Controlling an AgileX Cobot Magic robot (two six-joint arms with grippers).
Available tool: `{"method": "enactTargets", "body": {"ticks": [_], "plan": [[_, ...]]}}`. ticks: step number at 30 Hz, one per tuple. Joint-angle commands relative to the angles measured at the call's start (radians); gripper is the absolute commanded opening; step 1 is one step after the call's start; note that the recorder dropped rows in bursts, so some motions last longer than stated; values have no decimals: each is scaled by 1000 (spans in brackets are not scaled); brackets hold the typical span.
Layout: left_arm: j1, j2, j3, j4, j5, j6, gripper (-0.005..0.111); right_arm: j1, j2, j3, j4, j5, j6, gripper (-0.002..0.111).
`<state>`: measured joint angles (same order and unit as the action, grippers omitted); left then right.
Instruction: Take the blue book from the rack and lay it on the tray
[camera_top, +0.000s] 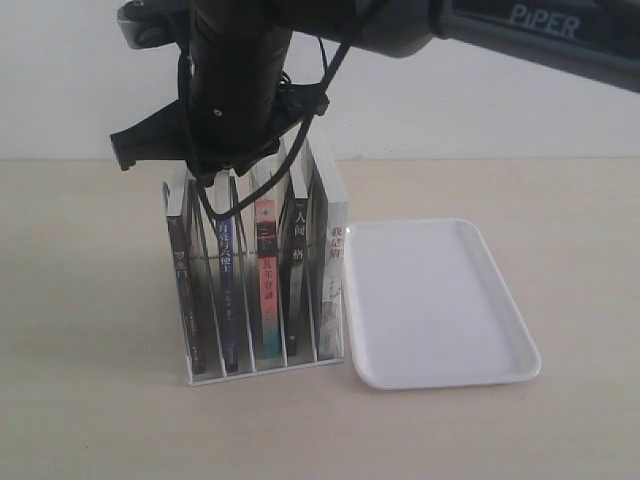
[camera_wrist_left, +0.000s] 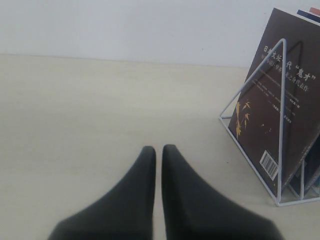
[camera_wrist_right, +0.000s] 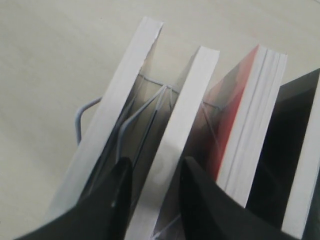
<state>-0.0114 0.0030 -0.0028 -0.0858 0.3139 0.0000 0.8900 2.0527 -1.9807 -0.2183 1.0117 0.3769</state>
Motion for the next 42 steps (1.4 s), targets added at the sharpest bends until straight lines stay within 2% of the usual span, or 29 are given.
{"method": "enactTargets", "body": {"ticks": [1, 18, 20, 22, 25, 26, 42], "plan": [[3, -3, 3, 0, -6, -8, 5, -2, 6, 3, 0, 4, -2, 31], [3, -3, 3, 0, -6, -8, 5, -2, 51, 3, 2, -7, 6, 31], [3, -3, 3, 0, -6, -8, 5, -2, 51, 3, 2, -14, 6, 27], [3, -3, 3, 0, -6, -8, 5, -2, 51, 3, 2, -19, 6, 19], [3, -3, 3, 0, -6, -8, 5, -2, 51, 3, -3, -19, 6, 1], [3, -3, 3, 0, -6, -8, 5, -2, 51, 3, -3, -19, 6, 0], [3, -3, 3, 0, -6, -8, 5, -2, -32, 3, -39, -21, 36, 0]]}}
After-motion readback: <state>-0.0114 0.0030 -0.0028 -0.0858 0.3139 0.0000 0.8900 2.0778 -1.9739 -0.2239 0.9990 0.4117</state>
